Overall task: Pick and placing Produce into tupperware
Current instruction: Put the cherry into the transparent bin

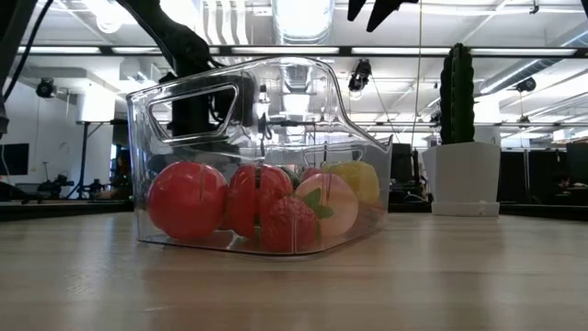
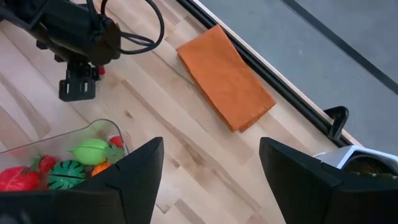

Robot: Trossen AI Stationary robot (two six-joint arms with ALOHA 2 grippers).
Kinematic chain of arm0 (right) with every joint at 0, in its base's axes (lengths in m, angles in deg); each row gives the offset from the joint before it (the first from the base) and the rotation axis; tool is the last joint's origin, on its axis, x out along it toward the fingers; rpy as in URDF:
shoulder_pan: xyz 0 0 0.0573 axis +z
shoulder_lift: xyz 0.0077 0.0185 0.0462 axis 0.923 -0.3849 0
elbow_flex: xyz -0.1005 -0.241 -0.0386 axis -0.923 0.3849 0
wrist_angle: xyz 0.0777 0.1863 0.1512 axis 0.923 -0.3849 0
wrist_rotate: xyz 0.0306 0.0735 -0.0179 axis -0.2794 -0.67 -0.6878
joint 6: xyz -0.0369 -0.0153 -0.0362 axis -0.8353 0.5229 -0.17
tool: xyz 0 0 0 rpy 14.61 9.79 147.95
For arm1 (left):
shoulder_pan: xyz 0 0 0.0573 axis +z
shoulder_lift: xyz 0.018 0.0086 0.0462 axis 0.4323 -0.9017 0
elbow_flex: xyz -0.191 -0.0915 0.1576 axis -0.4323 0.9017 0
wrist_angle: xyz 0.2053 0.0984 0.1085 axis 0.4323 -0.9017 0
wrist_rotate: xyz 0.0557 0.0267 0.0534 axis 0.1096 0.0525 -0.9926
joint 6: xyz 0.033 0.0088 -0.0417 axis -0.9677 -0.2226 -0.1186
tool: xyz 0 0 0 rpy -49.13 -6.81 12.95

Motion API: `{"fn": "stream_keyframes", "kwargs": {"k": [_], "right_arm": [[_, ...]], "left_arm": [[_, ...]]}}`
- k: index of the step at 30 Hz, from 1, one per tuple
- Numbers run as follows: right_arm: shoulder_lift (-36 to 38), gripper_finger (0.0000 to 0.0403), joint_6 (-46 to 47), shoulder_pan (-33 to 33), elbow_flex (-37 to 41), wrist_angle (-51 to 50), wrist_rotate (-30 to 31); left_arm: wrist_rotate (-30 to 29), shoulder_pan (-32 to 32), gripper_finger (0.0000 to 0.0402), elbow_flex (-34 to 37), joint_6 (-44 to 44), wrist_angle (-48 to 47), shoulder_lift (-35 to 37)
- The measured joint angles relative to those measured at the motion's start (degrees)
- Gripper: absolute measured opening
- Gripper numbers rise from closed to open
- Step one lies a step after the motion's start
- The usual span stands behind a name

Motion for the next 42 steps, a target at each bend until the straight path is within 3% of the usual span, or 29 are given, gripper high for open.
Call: {"fn": "stream_keyframes", "kwargs": {"k": [10,29,34,42], "right_arm": [[0.0,0.0258,0.0,0.0,0.2,0.0,0.0],[0.0,0.0258,0.0,0.0,0.2,-0.2,0.0],[0.0,0.0258,0.0,0.0,0.2,-0.2,0.0],[0.0,0.0258,0.0,0.0,0.2,-0.2,0.0]], "left_arm": [[-0.1,0.0,0.0096,0.1,-0.6,1.1,-0.1],[-0.8,0.0,0.0073,-0.9,-1.5,5.8,0.3],[-0.9,0.0,0.0103,-0.9,-1.4,8.6,0.3],[-1.3,0.0,0.0208,-0.9,-1.8,9.8,0.3]]}}
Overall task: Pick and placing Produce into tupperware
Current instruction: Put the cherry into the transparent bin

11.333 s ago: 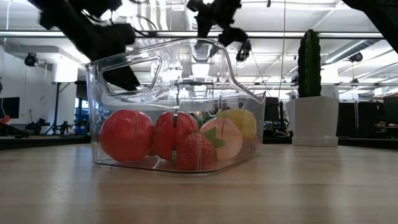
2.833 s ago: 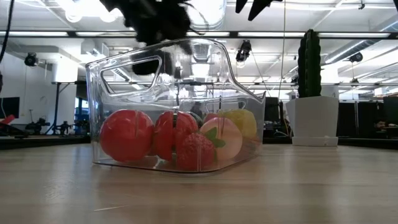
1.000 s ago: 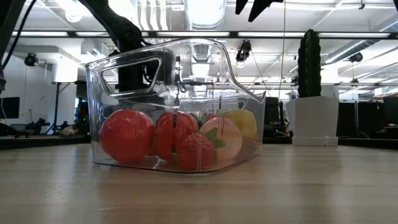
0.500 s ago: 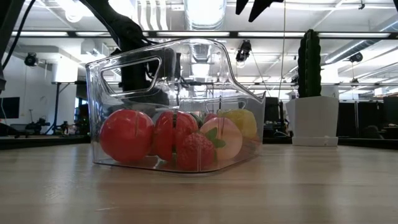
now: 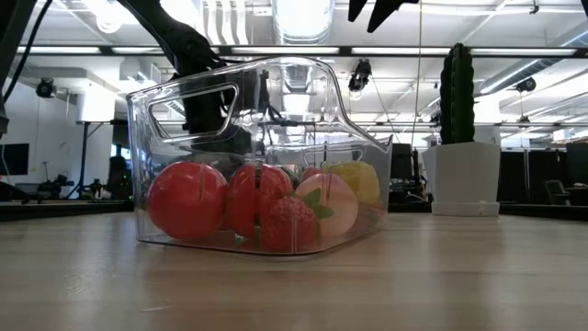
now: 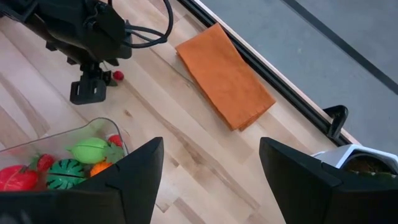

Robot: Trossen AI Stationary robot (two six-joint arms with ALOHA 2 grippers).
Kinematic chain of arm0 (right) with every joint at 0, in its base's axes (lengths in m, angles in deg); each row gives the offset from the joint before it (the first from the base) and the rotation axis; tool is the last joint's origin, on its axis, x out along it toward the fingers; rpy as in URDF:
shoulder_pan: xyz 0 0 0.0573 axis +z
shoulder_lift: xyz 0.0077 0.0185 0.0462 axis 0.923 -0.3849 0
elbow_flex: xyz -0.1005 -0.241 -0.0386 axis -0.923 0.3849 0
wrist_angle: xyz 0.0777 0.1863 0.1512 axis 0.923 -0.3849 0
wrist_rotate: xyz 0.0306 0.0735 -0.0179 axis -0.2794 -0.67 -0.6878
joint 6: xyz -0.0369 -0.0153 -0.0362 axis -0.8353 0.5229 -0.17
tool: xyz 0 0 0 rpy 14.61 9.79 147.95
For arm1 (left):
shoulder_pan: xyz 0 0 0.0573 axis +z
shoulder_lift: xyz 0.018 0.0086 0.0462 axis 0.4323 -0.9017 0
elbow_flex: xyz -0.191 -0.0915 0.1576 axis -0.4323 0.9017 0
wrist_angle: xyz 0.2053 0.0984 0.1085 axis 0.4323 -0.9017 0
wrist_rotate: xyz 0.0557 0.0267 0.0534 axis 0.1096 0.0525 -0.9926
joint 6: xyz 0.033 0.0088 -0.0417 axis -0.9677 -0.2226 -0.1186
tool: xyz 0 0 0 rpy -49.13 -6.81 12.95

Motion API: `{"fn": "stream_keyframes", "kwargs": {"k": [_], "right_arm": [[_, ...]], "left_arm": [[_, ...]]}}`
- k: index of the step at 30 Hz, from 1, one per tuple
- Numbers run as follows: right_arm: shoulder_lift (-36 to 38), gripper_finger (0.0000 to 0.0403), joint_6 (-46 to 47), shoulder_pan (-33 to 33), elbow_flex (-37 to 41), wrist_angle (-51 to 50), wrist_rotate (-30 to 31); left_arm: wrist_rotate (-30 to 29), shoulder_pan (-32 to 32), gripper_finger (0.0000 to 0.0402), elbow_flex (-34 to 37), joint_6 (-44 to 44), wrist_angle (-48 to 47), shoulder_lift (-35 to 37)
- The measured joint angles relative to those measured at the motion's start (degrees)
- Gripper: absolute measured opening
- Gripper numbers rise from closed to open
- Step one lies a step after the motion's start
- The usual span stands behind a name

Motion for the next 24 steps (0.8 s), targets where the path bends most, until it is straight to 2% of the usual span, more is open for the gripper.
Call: {"fn": "stream_keyframes", "kwargs": {"k": [5,7,10,12,14,16,20,24], "right_arm": [[0.5,0.0258,-0.8,0.8,0.0,0.0,0.9],[1.6,0.0258,-2.5,2.9,0.0,0.2,5.1],[4.3,0.0258,-3.5,8.0,0.3,0.1,14.8],[6.3,0.0258,-3.5,10.6,0.8,0.1,16.2],[7.9,0.0258,0.0,12.4,1.5,0.0,14.6],[9.1,0.0258,8.6,14.8,2.9,0.6,13.6],[12.2,0.0258,8.2,19.7,9.4,8.7,12.7],[17.1,0.0258,5.3,20.2,22.9,23.8,1.8]], "left_arm": [[0.0,0.0,0.0231,0.1,-1.2,0.1,0.0],[-0.2,0.0,0.0226,0.2,-1.2,1.1,0.0],[-0.2,0.0,0.0213,0.3,-1.2,2.5,0.0],[-0.2,0.0,0.0203,0.3,-1.3,3.4,-0.3],[-0.2,0.0,0.0195,0.3,-1.3,3.0,-0.7],[-0.2,0.0,0.0188,0.3,-1.3,3.0,-1.1],[-0.2,0.0,0.0181,0.4,-1.3,2.8,-1.7],[-0.2,0.0,0.0180,0.4,-1.2,2.7,-1.7]]}}
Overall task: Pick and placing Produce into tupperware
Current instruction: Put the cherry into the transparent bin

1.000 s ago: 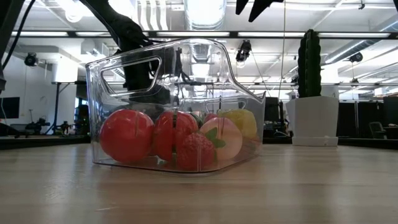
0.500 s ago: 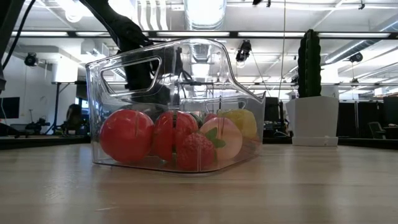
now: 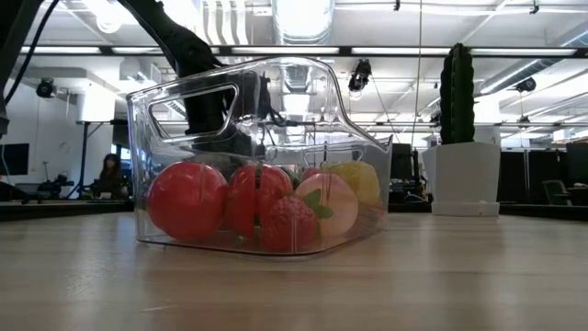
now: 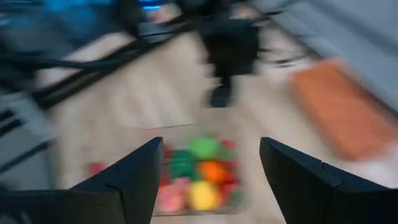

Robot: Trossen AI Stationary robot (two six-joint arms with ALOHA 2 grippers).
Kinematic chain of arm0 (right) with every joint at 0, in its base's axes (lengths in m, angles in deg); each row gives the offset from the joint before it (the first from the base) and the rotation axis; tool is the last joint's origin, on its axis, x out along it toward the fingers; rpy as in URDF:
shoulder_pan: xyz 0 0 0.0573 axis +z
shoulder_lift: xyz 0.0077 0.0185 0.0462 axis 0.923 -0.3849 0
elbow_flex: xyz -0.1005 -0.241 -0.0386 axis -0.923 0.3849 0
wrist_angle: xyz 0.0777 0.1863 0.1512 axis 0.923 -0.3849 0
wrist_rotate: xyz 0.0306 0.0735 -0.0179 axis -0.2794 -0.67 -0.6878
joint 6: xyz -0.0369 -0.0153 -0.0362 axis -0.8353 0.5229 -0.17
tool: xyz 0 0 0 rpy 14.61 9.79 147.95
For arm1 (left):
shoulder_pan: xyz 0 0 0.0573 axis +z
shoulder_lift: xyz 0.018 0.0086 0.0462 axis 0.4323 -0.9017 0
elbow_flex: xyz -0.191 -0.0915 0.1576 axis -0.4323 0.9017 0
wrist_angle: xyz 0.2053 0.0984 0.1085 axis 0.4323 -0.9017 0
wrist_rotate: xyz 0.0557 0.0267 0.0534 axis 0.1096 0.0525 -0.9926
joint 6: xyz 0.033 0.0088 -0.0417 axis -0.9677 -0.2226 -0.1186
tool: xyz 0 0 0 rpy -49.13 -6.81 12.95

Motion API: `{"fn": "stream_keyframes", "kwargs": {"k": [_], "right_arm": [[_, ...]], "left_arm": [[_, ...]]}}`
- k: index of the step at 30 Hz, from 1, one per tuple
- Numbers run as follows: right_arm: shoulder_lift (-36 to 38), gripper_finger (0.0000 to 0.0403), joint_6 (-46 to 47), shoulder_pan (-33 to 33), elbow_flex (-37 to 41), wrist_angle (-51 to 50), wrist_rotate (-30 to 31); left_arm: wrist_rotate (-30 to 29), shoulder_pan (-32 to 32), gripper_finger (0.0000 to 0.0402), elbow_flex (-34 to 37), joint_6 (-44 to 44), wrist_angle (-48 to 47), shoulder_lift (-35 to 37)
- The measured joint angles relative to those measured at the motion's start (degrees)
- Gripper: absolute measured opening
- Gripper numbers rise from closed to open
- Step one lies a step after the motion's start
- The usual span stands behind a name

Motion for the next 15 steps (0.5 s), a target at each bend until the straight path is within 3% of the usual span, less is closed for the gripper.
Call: {"fn": "stream_keyframes", "kwargs": {"k": [4,6,15], "right_arm": [[5.6,0.0258,-3.8,-1.6,16.6,20.6,-13.7],[9.2,0.0258,-4.3,-3.6,23.8,26.3,-17.4],[29.1,0.0258,-7.0,-8.7,46.3,35.4,-17.7]], "left_arm": [[0.0,0.0,0.0180,0.0,0.0,0.0,0.0],[0.0,0.0,0.0180,0.0,0.0,0.0,0.0],[0.1,0.0,0.0179,0.1,0.0,-0.5,0.0]]}}
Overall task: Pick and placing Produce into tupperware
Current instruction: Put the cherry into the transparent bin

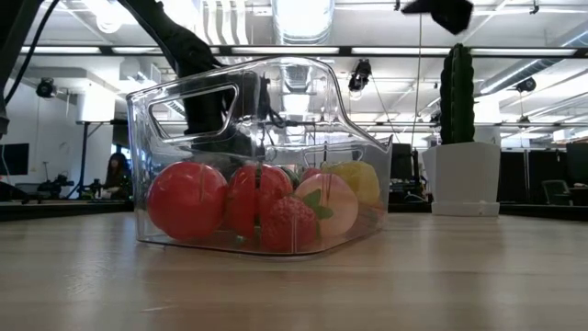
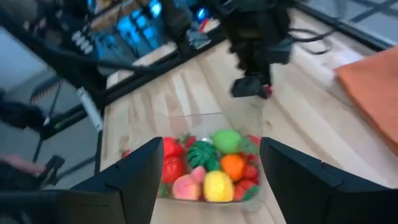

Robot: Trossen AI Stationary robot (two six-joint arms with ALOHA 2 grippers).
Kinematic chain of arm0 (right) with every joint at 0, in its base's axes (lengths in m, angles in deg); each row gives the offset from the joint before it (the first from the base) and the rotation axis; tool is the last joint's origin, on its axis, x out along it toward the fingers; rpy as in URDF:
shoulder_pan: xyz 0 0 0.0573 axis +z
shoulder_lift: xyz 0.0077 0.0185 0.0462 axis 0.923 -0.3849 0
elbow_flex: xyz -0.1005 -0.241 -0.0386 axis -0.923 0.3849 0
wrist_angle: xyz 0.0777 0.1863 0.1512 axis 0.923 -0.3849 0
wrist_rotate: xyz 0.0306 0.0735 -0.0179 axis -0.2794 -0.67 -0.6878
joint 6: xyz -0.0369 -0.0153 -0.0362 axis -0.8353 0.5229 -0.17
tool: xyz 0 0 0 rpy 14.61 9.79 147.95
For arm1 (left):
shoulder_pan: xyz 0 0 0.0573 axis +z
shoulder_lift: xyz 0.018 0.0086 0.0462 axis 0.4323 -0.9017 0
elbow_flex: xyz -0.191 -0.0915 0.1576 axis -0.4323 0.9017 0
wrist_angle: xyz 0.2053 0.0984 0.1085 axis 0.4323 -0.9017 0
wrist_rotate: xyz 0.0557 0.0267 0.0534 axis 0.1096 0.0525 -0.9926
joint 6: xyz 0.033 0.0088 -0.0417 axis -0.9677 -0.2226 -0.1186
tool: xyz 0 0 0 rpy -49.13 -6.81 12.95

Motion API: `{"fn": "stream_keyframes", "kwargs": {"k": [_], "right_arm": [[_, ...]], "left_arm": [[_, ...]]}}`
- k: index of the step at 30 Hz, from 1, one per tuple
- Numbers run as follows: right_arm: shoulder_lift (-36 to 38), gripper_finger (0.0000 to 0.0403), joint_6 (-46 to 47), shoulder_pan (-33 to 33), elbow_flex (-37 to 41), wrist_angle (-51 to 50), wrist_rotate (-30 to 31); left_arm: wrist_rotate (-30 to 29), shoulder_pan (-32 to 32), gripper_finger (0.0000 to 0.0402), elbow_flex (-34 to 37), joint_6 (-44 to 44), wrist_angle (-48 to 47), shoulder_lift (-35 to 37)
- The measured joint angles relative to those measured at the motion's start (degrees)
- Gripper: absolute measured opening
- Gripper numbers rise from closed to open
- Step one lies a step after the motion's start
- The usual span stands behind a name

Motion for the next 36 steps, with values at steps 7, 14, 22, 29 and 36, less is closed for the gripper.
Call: {"fn": "stream_keyframes", "kwargs": {"k": [7,14,22,29,36], "right_arm": [[8.6,0.0258,1.5,-2.4,18.1,13.3,-4.8],[13.1,0.0258,-1.1,-3.3,27.5,15.6,-5.5],[21.0,0.0258,7.5,-2.1,28.7,1.0,4.5],[33.3,0.0258,-3.6,-3.2,35.8,16.7,-9.5],[45.5,0.0258,-0.7,-3.2,46.3,23.2,-10.1]], "left_arm": [[-0.4,0.0,0.0179,0.5,0.0,0.0,-0.1],[-0.6,0.0,0.0179,0.6,0.0,-0.6,-0.2],[-1.5,0.0,0.0176,0.5,-0.2,-0.8,-0.3],[-1.9,0.0,0.0129,0.3,-1.4,-0.6,-0.3],[-1.8,0.0,0.0113,0.2,-1.5,-0.5,-0.3]]}}
